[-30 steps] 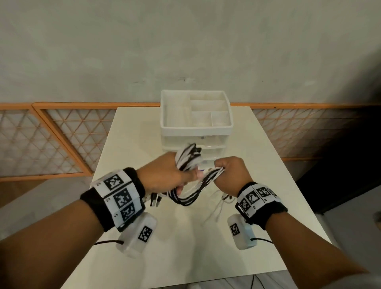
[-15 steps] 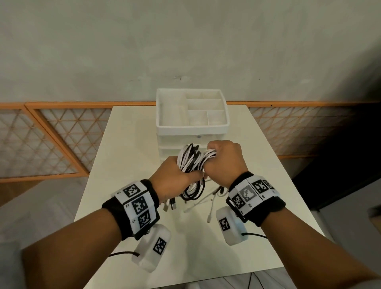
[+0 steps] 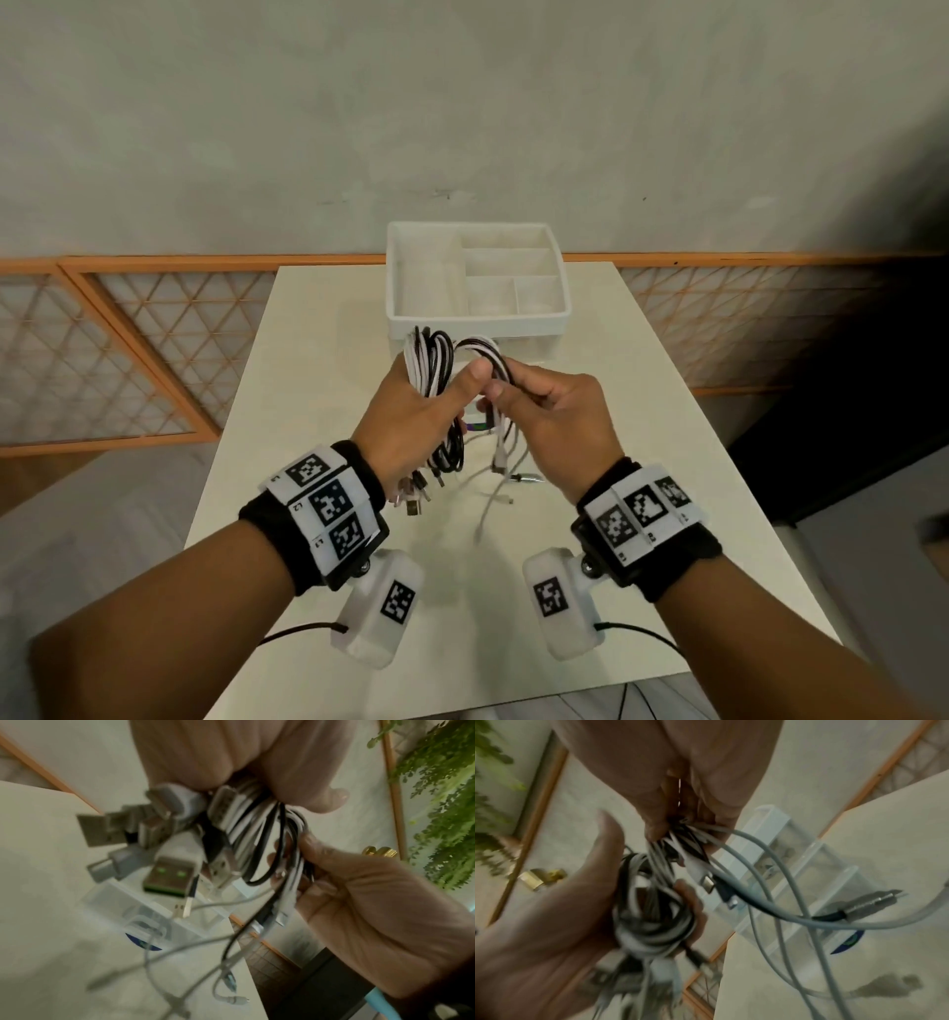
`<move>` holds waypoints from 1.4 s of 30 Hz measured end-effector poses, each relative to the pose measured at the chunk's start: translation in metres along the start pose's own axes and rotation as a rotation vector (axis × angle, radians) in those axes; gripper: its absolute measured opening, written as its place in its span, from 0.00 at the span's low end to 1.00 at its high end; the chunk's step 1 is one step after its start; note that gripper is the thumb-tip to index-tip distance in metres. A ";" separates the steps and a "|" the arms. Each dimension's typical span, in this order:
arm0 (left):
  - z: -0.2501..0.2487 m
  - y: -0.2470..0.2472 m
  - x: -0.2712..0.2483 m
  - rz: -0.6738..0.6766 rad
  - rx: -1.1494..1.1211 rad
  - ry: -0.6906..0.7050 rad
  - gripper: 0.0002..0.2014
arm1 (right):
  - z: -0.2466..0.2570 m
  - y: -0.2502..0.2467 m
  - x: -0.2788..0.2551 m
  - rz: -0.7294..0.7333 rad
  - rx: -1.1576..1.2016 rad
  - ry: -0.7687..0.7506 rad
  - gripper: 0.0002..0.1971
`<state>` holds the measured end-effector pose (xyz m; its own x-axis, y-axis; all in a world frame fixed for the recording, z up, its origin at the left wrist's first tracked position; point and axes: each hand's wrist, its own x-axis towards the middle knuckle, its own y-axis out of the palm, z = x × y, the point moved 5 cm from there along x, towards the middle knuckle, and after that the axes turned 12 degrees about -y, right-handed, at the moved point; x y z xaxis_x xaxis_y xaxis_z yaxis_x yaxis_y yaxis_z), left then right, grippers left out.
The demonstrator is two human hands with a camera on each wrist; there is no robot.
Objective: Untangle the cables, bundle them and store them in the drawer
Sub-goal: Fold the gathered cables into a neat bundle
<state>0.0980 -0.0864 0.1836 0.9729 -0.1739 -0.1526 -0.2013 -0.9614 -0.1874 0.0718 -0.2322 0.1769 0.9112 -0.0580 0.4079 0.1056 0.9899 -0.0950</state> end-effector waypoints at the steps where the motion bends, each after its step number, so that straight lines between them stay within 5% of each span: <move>1: -0.002 0.003 0.000 0.001 -0.036 0.018 0.22 | 0.005 0.007 -0.001 0.015 -0.050 -0.060 0.10; 6: -0.001 0.004 0.003 -0.042 -0.295 -0.102 0.19 | 0.007 0.034 -0.013 0.176 -0.257 -0.235 0.14; 11: 0.006 -0.002 0.004 -0.099 -0.319 -0.189 0.12 | 0.006 0.041 -0.015 0.258 -0.164 -0.159 0.19; 16: -0.004 -0.004 -0.001 -0.126 -0.291 -0.121 0.18 | 0.008 0.049 -0.018 0.368 -0.119 -0.128 0.23; 20: -0.003 -0.012 0.001 -0.231 -0.274 -0.147 0.15 | 0.003 0.041 -0.023 0.465 -0.245 -0.140 0.41; 23: -0.007 -0.022 0.004 -0.219 -0.352 -0.162 0.10 | -0.020 0.023 -0.029 0.333 -0.232 0.035 0.49; 25: -0.009 -0.027 0.006 -0.188 -0.348 -0.146 0.08 | -0.032 0.015 -0.031 0.281 -0.214 0.106 0.37; 28: -0.011 -0.027 0.006 -0.128 -0.298 -0.126 0.10 | -0.035 0.014 -0.027 0.289 -0.229 0.099 0.06; 33: -0.025 -0.024 -0.001 0.039 -0.188 -0.020 0.06 | -0.038 0.021 -0.026 0.379 -0.031 0.299 0.04; 36: -0.031 -0.018 -0.010 0.261 -0.060 0.005 0.10 | -0.041 0.012 -0.023 0.526 -0.173 0.385 0.07; 39: -0.026 -0.005 -0.019 0.434 0.192 -0.010 0.11 | -0.042 0.004 -0.009 0.574 -0.331 0.319 0.06; 42: -0.017 0.005 -0.021 0.441 0.323 -0.058 0.03 | -0.037 0.005 0.003 0.614 -0.561 0.194 0.07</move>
<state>0.0782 -0.0911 0.2027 0.7823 -0.5250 -0.3352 -0.6222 -0.6844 -0.3802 0.0897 -0.2321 0.1444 0.9179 0.3963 -0.0211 -0.2948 0.6451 -0.7049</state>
